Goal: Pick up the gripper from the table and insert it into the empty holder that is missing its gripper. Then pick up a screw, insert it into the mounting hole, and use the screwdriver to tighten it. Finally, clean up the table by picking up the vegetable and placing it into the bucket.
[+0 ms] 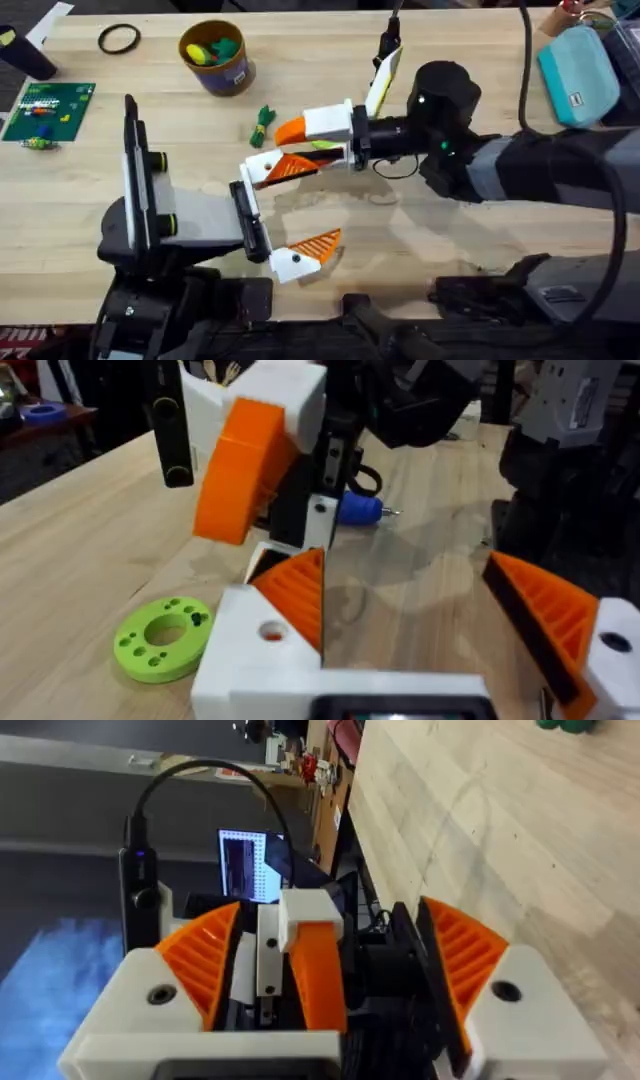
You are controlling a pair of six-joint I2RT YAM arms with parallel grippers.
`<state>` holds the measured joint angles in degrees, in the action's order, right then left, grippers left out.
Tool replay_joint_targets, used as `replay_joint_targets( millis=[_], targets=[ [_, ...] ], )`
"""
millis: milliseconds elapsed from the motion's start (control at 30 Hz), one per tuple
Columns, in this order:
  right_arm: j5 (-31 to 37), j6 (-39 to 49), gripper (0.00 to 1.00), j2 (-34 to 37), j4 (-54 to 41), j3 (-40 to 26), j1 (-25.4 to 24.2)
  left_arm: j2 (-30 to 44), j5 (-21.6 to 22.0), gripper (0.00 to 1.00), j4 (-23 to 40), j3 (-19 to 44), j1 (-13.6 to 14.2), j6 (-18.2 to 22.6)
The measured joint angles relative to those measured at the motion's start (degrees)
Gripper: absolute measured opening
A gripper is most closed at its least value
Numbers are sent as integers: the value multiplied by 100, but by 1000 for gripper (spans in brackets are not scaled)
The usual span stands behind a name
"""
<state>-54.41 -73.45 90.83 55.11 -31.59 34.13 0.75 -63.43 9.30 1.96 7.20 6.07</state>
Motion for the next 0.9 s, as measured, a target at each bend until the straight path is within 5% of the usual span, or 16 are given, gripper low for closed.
replay_joint_targets(
  millis=[500, 767, 900],
  targets=[
    [81, 28, 995, 0, 0, -2, -27, 0, -58, 981, 9, 0, 0, 0],
    [196, 351, 995, 0, -33, -38, -452, -1, -75, 981, 11, 0, 0, 0],
    [454, 821, 995, 0, -759, -480, -573, 0, -95, 981, 13, 0, 0, 1]
  ],
)
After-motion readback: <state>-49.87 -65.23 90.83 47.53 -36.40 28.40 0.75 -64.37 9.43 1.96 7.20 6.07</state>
